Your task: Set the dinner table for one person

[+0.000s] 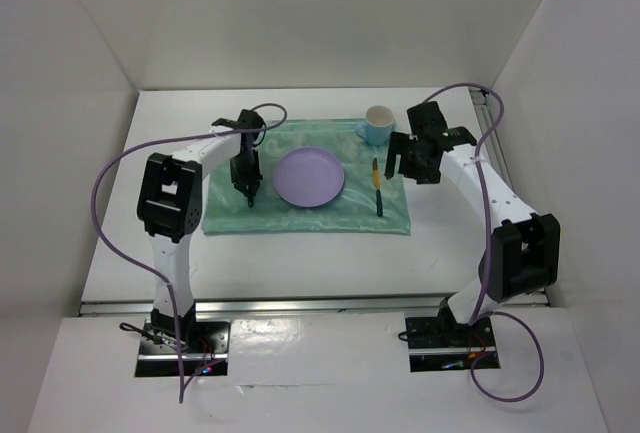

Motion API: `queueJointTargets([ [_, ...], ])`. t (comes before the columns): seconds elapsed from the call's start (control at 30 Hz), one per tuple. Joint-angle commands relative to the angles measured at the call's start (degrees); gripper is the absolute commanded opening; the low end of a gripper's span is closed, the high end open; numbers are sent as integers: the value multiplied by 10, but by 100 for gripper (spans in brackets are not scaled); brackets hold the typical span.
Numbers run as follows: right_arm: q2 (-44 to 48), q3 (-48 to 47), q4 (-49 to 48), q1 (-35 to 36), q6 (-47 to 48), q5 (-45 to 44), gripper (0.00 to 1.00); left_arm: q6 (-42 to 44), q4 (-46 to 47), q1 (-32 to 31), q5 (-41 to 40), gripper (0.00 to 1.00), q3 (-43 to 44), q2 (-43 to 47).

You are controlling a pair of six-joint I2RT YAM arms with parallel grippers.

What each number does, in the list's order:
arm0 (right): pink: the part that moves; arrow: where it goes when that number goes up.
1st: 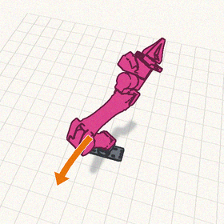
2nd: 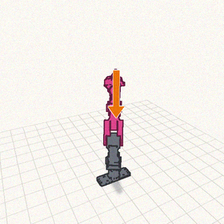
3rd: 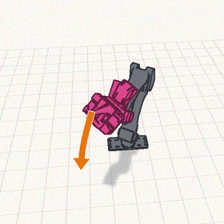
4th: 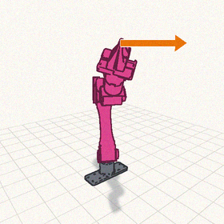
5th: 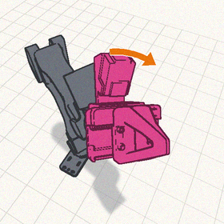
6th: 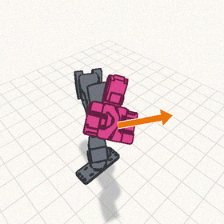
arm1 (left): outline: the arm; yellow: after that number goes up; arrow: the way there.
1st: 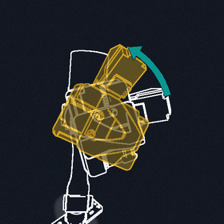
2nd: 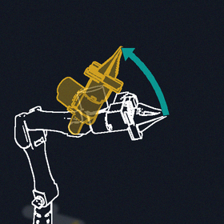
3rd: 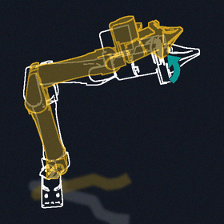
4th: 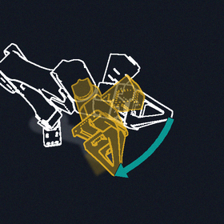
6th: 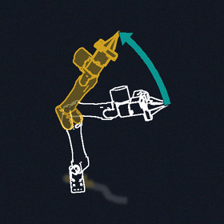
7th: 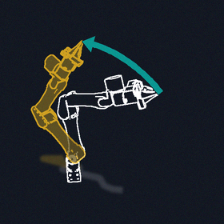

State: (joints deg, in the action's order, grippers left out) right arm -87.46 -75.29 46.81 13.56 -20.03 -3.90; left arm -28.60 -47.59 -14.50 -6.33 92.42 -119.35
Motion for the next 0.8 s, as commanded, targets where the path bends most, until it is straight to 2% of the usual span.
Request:
queueJointTargets([
  [0.0, 19, 4, 13, -8, 3, -15, 86, 2, -8, -4, -22, 0, 7, -20],
  [0.07, 19, 4, 13, -8, 3, -15, 88, 2, -27, -10, -37, 1, 21, -26],
  [0.13, 19, -1, 18, -8, 3, -15, 91, -13, -40, -15, -57, 24, 34, -34],
  [0.17, 19, -1, 18, -8, 3, -15, 94, -13, -45, -15, -57, 42, 34, -34],
  [0.2, 19, -1, 18, -8, -4, -15, 99, -13, -45, -15, -57, 47, 34, -34],
  [0.23, 19, -1, 18, -8, -4, -15, 99, -13, -45, -15, -63, 53, 34, -28],
  [0.3, 19, -13, 23, -8, -4, -15, 99, -13, -50, -15, -63, 72, 34, -6],
  [0.4, 30, -31, 36, -13, -15, -36, 99, -13, -65, -15, -63, 79, 42, 34],
  [0.5, 48, -39, 43, -13, -38, -78, 99, -13, -85, -15, -43, 79, 59, 81],
  [0.6, 71, -45, 58, -13, -51, -102, 99, 6, -90, -15, -9, 79, 59, 167],
  [0.77, 116, -17, 50, -13, -62, -117, 99, 20, -78, -15, 23, 81, 25, 288],
])
